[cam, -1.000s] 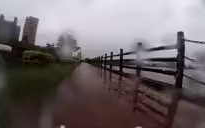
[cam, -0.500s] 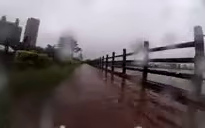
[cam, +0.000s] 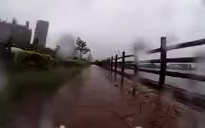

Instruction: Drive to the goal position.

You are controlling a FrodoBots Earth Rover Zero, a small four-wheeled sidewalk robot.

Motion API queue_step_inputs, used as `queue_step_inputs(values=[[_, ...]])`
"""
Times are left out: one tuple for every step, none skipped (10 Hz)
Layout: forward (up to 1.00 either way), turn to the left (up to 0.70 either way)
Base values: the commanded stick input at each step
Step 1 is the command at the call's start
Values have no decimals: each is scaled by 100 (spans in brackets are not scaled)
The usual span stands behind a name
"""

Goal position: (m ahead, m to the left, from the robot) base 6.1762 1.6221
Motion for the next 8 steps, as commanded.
queue_step_inputs(values=[[100,0],[100,0],[100,0],[100,0],[100,0],[100,0],[100,0],[100,0]])
